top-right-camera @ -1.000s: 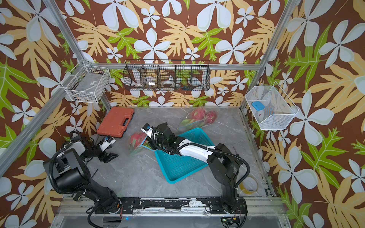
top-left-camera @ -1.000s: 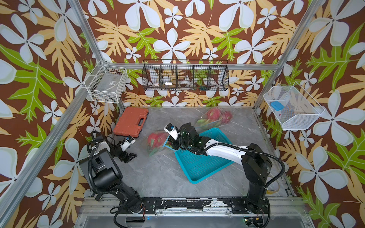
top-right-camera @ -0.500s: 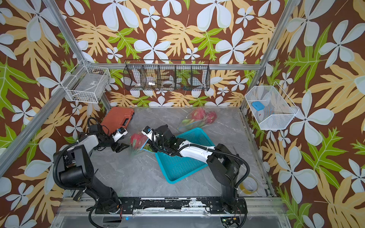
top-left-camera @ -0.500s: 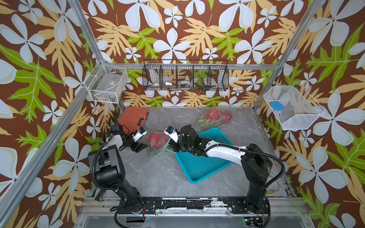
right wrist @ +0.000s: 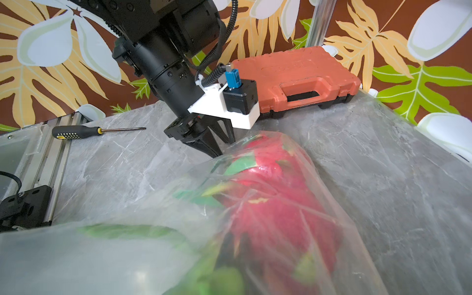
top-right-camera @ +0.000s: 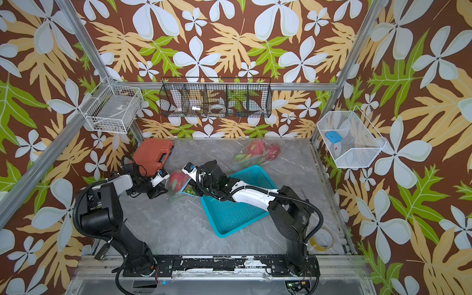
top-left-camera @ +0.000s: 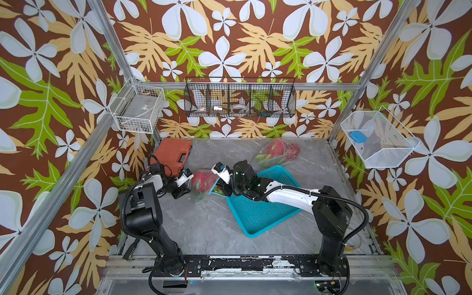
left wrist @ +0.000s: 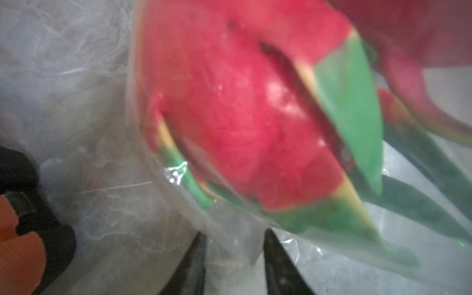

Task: Open the zip-top bag and take out the dragon fruit
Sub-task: Pick up the dragon fruit from the zipper food storage bag.

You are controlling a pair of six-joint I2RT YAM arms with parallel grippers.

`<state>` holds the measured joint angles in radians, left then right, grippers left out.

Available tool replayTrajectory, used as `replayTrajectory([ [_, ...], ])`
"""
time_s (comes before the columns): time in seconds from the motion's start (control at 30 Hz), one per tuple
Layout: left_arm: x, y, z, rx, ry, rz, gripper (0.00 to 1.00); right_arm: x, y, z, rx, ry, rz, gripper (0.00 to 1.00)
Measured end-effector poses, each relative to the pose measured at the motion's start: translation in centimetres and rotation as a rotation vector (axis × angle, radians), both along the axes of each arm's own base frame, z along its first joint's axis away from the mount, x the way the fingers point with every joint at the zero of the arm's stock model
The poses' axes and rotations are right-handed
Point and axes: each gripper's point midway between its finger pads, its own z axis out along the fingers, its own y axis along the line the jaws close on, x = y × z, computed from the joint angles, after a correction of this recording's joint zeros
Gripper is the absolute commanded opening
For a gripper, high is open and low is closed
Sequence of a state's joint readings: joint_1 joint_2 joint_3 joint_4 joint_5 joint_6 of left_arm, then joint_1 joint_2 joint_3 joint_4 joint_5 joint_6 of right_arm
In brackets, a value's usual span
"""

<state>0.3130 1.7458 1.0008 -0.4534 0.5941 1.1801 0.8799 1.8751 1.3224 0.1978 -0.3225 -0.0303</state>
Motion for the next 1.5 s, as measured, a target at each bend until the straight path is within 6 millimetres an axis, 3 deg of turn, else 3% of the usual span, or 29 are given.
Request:
replayTrajectory([
  [0.23,0.3,0.6,1.0,0.046,-0.082,0.055,0.00,-0.1,-0.2,0.7,0.001,0.000,-0.001,0.00],
  [0.43,0.4,3.0,-0.5,0.189,-0.118,0.137,0.00,-0.7,-0.9,3.0,0.025,-0.017,-0.002,0.00],
  [0.6,0.3,4.9,-1.6,0.301,-0.135,0.192,0.00,-1.5,-1.9,3.5,0.024,-0.017,-0.003,0.00],
  [0.83,0.3,6.3,-0.8,0.382,-0.189,0.241,0.00,-2.4,-3.1,4.7,0.071,0.012,0.025,0.00],
  [1.0,0.4,6.4,0.7,0.387,-0.234,0.268,0.00,-4.3,-2.1,6.3,0.163,0.075,0.124,0.00],
  [1.1,0.4,6.4,1.7,0.382,-0.261,0.286,0.00,-5.4,-0.1,7.3,0.226,0.117,0.199,0.00],
  [1.3,0.5,6.0,3.2,0.358,-0.298,0.297,0.00,-8.5,3.6,7.2,0.238,0.161,0.329,0.00],
  [1.4,0.3,5.9,3.2,0.354,-0.296,0.298,0.00,-8.9,3.4,7.1,0.233,0.179,0.338,0.00],
  [1.5,0.2,5.9,2.9,0.357,-0.286,0.298,0.00,-9.9,2.1,8.2,0.246,0.174,0.342,0.00],
])
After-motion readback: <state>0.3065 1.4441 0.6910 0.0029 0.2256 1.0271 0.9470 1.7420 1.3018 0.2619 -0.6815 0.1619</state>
